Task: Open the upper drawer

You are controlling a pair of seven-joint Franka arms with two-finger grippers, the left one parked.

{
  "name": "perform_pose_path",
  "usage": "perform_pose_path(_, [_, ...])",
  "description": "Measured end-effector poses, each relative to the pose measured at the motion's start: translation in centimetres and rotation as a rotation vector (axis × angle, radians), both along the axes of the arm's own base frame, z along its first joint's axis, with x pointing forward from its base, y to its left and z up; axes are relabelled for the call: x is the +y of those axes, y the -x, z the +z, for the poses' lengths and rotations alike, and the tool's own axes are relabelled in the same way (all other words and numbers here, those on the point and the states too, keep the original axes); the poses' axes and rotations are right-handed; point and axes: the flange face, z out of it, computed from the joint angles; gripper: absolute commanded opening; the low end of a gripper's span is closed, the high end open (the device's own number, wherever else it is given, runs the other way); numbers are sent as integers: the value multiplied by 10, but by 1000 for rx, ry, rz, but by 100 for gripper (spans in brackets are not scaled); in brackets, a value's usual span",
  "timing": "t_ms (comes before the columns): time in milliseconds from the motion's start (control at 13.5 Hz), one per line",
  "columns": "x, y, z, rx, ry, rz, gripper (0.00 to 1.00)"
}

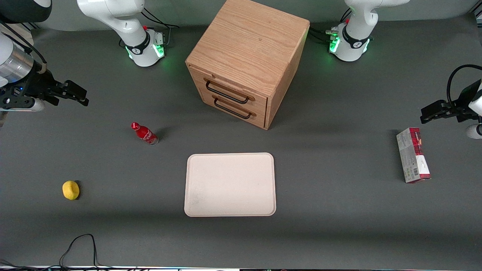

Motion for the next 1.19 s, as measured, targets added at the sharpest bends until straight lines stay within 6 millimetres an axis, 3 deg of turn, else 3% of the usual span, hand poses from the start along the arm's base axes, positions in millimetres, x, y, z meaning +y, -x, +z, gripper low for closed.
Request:
perform_pose_path(444, [2, -4, 6, -16, -1, 2, 100])
perform_pose_path(593, [20, -11, 13, -34, 1, 33, 100])
perform_pose_path(741, [69, -10, 16, -35, 6, 122, 100])
perform_pose_path(1185, [265, 33, 9, -19, -9, 564, 100])
